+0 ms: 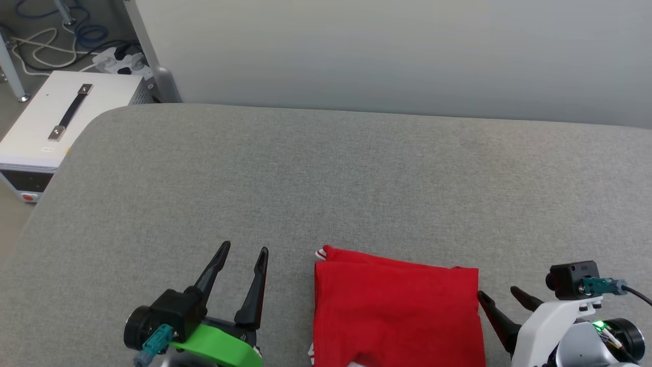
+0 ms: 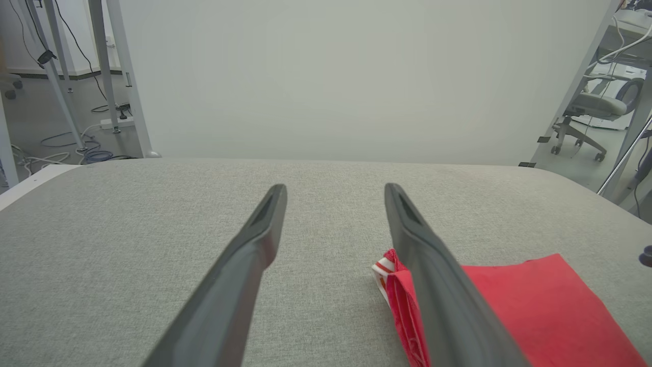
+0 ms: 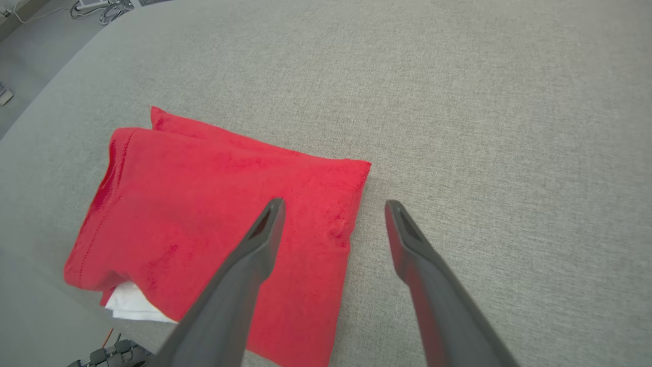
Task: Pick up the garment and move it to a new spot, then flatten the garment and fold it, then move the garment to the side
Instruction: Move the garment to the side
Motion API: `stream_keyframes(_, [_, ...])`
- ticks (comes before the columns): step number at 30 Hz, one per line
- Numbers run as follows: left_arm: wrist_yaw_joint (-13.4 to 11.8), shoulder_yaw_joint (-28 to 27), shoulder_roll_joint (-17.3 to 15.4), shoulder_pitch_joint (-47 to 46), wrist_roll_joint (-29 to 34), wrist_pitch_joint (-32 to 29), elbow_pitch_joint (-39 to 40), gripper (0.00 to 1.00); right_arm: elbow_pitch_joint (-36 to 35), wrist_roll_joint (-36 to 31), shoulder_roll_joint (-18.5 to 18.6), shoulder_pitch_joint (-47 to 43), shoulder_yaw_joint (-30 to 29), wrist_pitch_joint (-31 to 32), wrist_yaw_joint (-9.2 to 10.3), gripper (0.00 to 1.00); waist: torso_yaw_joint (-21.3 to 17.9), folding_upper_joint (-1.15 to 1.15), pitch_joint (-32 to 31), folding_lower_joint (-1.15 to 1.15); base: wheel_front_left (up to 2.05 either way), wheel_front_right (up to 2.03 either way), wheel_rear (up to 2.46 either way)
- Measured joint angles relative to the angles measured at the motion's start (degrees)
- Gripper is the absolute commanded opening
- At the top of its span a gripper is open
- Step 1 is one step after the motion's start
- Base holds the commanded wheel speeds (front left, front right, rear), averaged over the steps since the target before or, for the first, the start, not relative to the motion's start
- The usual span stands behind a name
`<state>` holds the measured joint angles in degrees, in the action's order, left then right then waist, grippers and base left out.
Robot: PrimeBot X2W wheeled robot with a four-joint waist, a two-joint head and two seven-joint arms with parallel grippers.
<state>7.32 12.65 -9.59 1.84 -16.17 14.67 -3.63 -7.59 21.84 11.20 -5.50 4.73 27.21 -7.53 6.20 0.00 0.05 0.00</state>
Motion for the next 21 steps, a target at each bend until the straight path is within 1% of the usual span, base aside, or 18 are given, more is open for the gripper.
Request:
stream_keyframes(4, [0.0, 0.25, 0.01, -0.45, -0.01, 0.0, 0.16, 1.0, -1.51, -0.16, -0.42, 0.36, -0.89, 10.44, 0.0, 1.0, 0.67, 0.0, 1.19, 0.0, 0.0, 0.0, 0.0])
stream_keyframes(5, [0.0, 0.33, 0.02, -0.77, -0.01, 0.0, 0.22, 1.0, -1.68, -0.9, -0.48, 0.48, -0.97, 12.39, 0.0, 1.0, 0.88, 0.0, 1.55, 0.0, 0.0, 0.0, 0.0])
stream_keyframes(8, [0.0, 0.74, 0.03, -1.48, -0.02, 0.0, 0.33, 1.0, -1.54, -3.03, -1.71, 1.52, -1.66, 15.73, 0.0, 1.0, 1.49, 0.0, 2.7, 0.0, 0.0, 0.0, 0.0])
stream_keyframes(12, [0.0, 1.32, 0.05, -2.47, -0.13, 0.0, 0.37, 1.0, -0.6, -6.71, -2.56, 2.4, -2.33, 18.3, 0.0, 1.0, 2.48, 0.0, 4.23, 0.0, 0.0, 0.0, 0.0])
stream_keyframes(15, [0.0, 1.72, 0.07, -3.46, -0.31, 0.0, 0.47, 1.0, 0.36, -8.18, -4.37, 2.58, -3.32, 19.06, 0.0, 1.0, 3.28, 0.0, 5.43, 0.0, 0.0, 0.0, 0.0])
stream_keyframes(21, [0.0, 2.42, 0.09, -4.65, -0.67, 0.0, 0.52, 1.0, 3.75, -8.36, -5.91, 3.44, -3.75, 19.19, 0.0, 1.0, 4.85, 0.0, 7.41, 0.0, 0.0, 0.0, 0.0])
